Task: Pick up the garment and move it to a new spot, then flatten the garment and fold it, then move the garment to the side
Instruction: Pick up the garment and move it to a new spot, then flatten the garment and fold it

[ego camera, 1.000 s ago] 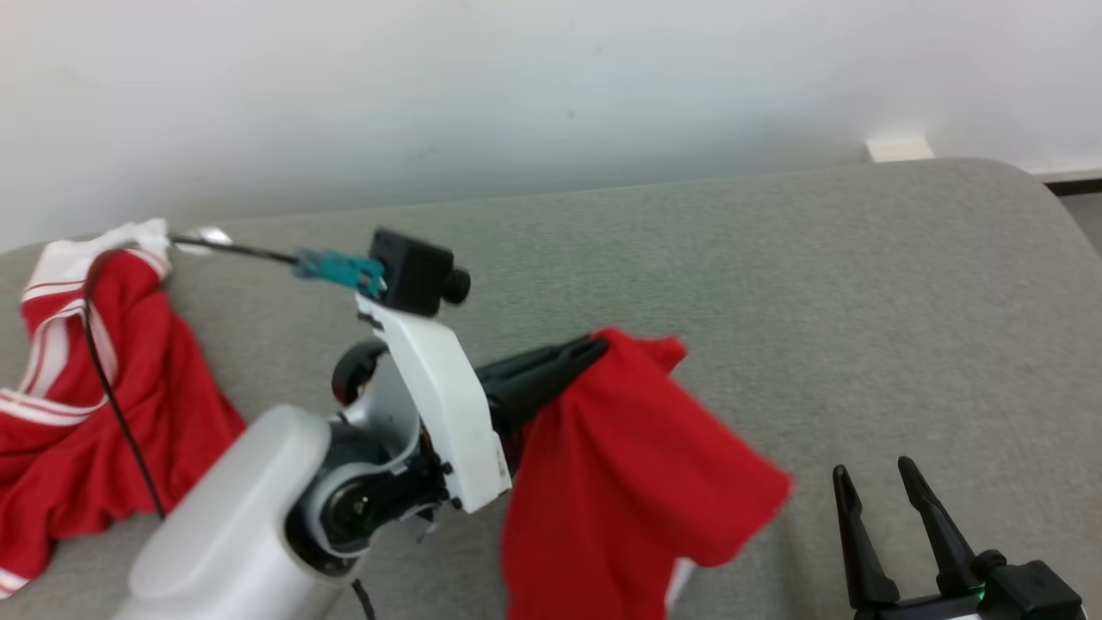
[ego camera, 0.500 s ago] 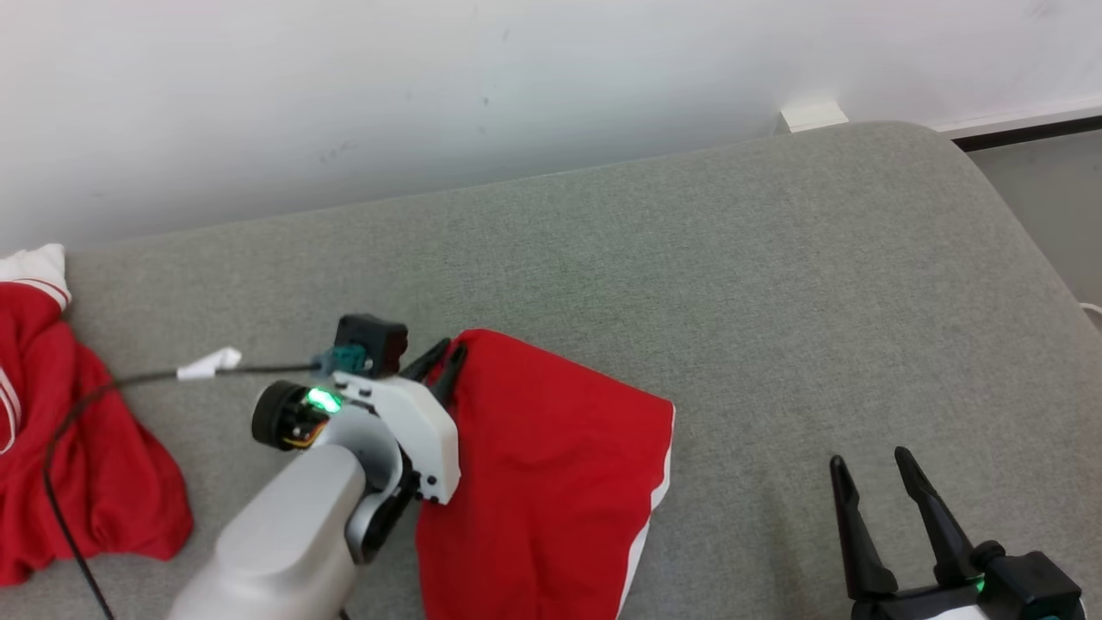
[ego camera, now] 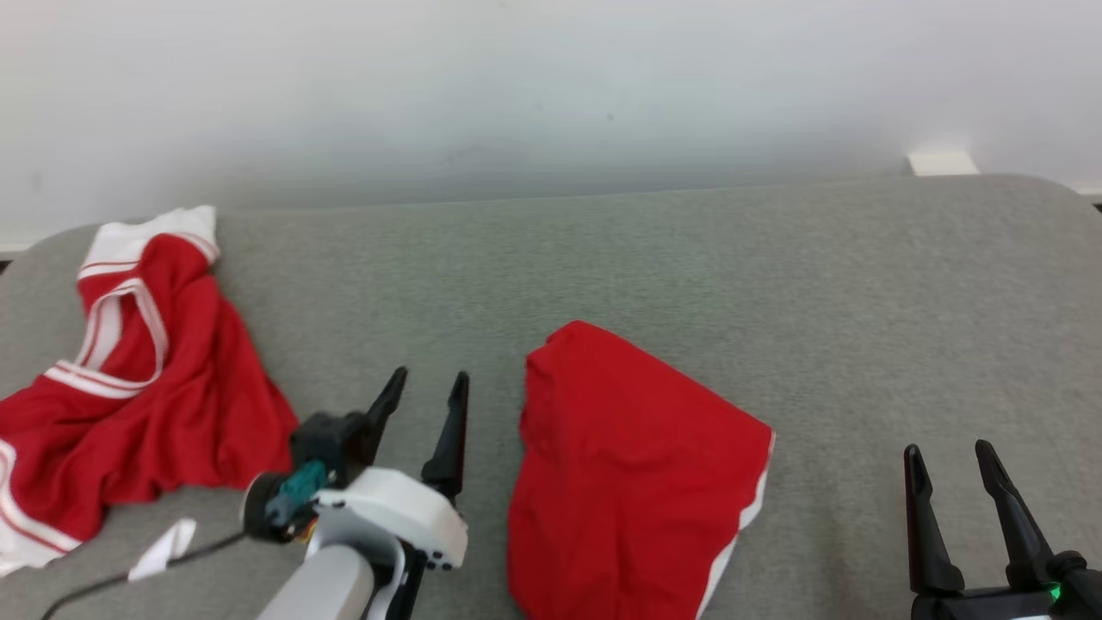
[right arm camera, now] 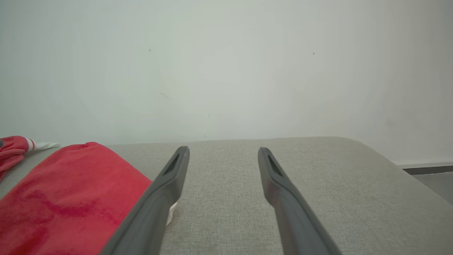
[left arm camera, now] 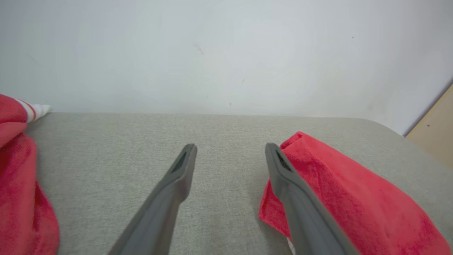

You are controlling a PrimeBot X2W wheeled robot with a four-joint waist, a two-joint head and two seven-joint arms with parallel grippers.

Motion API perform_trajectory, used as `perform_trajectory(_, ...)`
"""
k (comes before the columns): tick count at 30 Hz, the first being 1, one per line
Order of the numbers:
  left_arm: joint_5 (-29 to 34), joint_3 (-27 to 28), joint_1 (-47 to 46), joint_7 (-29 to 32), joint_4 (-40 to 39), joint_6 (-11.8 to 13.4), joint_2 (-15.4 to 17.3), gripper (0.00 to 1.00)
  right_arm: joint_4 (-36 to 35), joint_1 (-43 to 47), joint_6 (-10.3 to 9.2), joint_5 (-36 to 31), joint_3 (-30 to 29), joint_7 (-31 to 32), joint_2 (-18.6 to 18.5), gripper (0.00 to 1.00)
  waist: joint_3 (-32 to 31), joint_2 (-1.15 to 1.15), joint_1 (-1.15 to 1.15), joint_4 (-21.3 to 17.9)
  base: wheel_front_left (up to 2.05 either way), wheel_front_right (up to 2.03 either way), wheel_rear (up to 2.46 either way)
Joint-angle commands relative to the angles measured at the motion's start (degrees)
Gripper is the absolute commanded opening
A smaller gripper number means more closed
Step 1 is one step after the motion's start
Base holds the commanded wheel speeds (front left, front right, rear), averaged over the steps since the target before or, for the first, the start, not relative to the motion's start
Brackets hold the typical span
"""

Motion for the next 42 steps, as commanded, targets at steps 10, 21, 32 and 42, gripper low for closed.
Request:
perform_trajectory(10,11.2,7.7,16.1,0.0,-12.3,-1.1,-2.9,1.00,0.5,2.7,-0.16,-1.1,-0.9,0.0,0.2,1.00,-1.6,0.00,0.00,5.2,0.00,0.00,0.00)
perform_trajectory(21,18.4,14.4,26.6,0.0,-14.4,-5.4,-7.0,1.00,2.9,5.1,-0.16,0.3,-0.9,0.0,0.3,1.00,-5.3,0.00,0.00,4.9,0.00,0.00,0.00)
perform_trajectory(32,21.5,17.6,28.0,0.0,-15.1,-7.9,-8.3,1.00,3.4,5.1,-0.16,0.1,-1.1,0.0,0.3,1.00,-6.3,0.00,0.00,5.0,0.00,0.00,0.00)
perform_trajectory(42,24.7,6.4,25.0,0.5,-13.1,-13.1,-8.3,1.00,3.0,4.2,-0.16,0.0,-0.6,0.0,0.3,1.00,-6.3,0.00,0.00,3.4,0.00,0.00,0.00)
